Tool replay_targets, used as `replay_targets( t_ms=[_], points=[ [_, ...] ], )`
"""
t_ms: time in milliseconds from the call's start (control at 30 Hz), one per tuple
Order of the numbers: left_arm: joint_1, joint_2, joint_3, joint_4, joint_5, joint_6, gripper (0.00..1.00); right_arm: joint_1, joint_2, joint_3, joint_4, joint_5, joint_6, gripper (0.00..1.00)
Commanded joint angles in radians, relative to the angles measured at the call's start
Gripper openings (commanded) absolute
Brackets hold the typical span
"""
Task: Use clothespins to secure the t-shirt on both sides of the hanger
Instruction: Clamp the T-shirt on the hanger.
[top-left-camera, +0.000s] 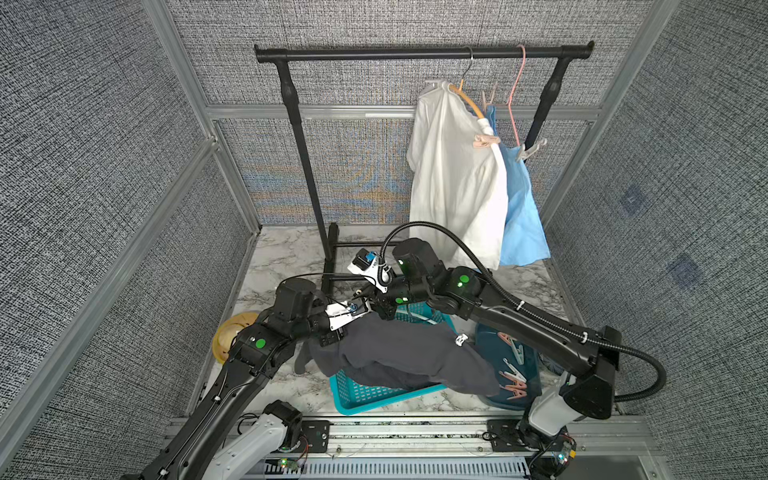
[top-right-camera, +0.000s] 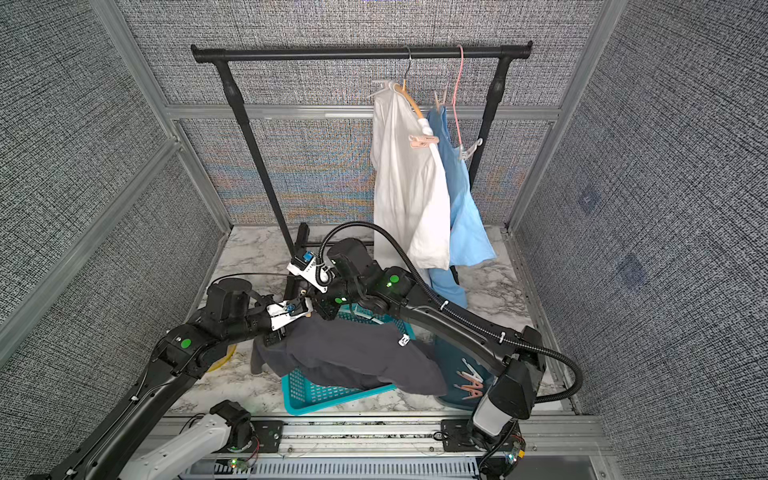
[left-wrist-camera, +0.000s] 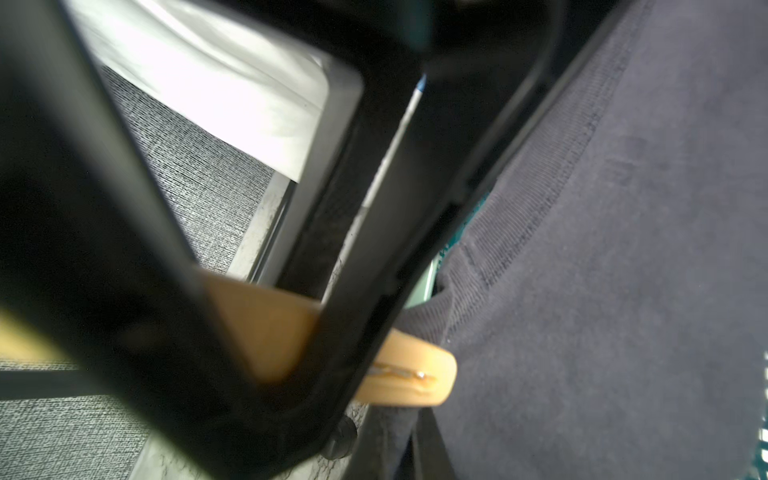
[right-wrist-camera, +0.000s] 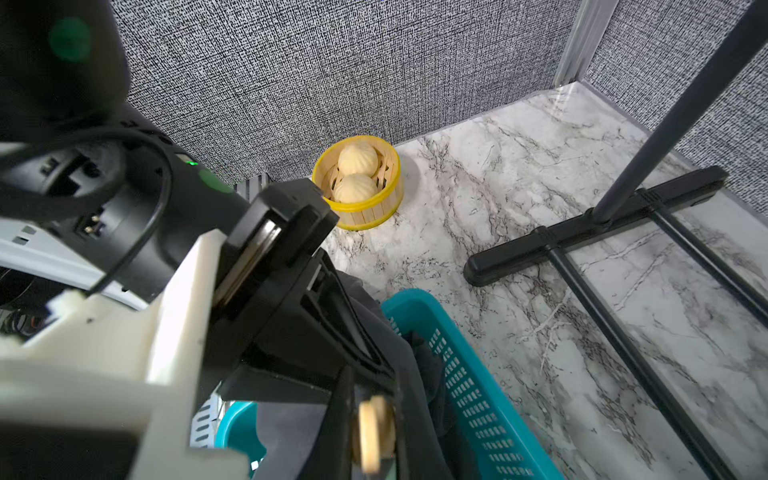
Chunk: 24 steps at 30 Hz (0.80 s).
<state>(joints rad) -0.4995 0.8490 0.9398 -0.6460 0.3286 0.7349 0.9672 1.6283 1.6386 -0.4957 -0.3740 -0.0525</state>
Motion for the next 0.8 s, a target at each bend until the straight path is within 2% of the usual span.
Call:
replay_targets(
  t_ms=[0, 67, 167, 267, 367, 600, 700, 733, 767],
  points=[
    [0.006, -0.007, 0.003, 0.244, -0.068, -0.073, 0.0, -0.006, 0.027, 0.043, -0.223, -0.077, -0.04, 0.0],
    [0.006, -0.019, -0.005, 0.259, -0.068, -0.072, 0.0, -0.007, 0.047, 0.09, -0.29, -0.048, -0.088, 0.0],
    [0.006, -0.028, -0.006, 0.272, -0.066, -0.075, 0.0, -0.008, 0.054, 0.078, -0.324, -0.074, -0.185, 0.0],
    [0.006, -0.006, 0.02, 0.232, -0.06, -0.091, 0.0, -0.004, 0.045, 0.032, -0.297, -0.13, -0.225, 0.0],
    [0.006, 0.019, 0.04, 0.19, -0.052, -0.111, 0.0, 0.01, 0.023, -0.02, -0.245, -0.133, -0.246, 0.0],
    [0.006, -0.003, 0.03, 0.221, -0.038, -0.159, 0.0, 0.029, 0.026, -0.059, -0.174, -0.124, -0.18, 0.0],
    [0.006, -0.01, 0.017, 0.224, -0.042, -0.141, 0.0, 0.027, 0.008, -0.061, -0.111, -0.117, -0.139, 0.0],
    [0.006, -0.011, 0.014, 0.22, -0.046, -0.135, 0.0, 0.025, 0.0, -0.062, -0.087, -0.108, -0.125, 0.01],
    [0.006, -0.013, 0.011, 0.216, -0.051, -0.131, 0.0, 0.025, -0.008, -0.056, -0.074, -0.098, -0.118, 0.07]
  ],
)
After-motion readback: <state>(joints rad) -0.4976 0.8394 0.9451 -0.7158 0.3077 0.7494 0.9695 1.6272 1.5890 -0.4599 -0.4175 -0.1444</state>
